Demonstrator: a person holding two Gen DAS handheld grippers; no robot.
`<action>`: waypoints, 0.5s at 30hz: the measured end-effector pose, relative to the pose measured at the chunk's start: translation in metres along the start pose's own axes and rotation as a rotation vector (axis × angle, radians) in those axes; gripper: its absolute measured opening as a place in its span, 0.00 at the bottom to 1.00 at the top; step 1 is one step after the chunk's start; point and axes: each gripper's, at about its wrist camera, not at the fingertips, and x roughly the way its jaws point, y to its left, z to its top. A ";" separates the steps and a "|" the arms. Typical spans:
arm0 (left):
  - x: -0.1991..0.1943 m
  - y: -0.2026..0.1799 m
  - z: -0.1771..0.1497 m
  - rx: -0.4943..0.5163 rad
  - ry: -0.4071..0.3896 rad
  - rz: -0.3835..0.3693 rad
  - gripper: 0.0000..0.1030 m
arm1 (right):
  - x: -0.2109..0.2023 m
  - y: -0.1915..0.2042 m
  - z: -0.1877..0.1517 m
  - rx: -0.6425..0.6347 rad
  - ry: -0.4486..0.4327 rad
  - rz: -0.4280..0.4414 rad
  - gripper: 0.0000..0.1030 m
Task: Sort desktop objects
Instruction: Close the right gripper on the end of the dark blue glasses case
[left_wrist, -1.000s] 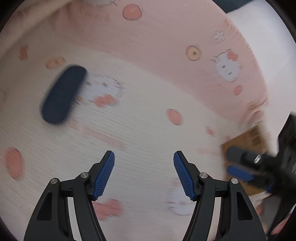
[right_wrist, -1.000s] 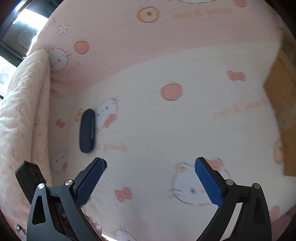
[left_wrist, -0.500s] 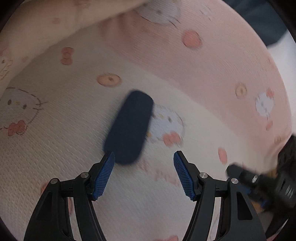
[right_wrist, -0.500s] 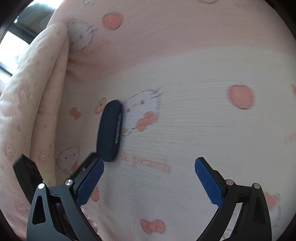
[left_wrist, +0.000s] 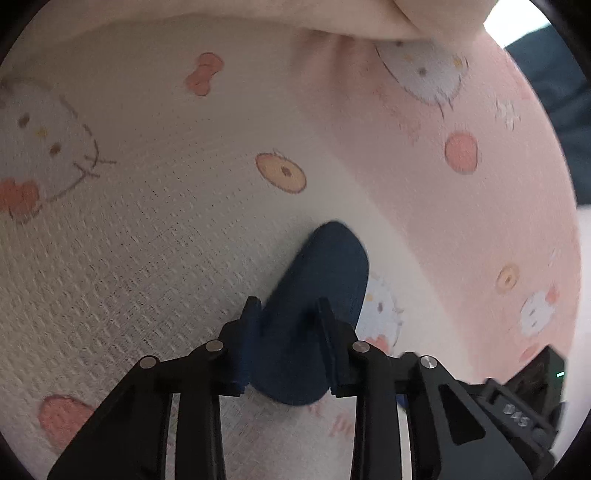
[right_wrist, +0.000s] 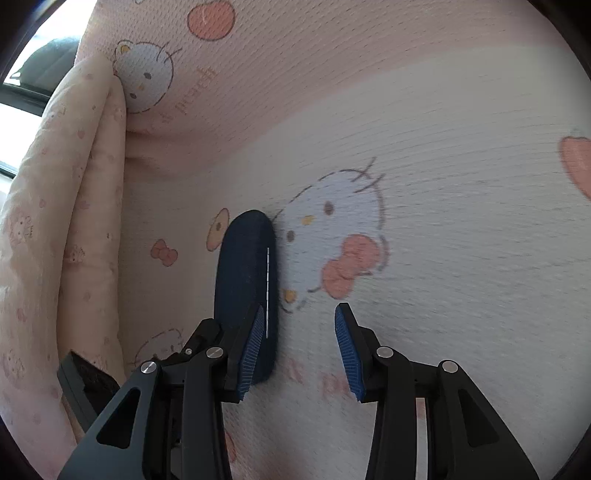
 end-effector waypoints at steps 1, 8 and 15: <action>0.000 0.001 0.000 -0.006 0.004 -0.007 0.30 | 0.005 0.000 0.002 0.006 0.004 0.005 0.37; -0.001 -0.009 -0.007 0.028 0.016 0.002 0.29 | 0.032 -0.017 -0.002 0.203 0.047 0.095 0.37; 0.005 -0.005 -0.016 -0.039 0.091 -0.070 0.29 | 0.038 -0.014 -0.004 0.195 0.047 0.135 0.37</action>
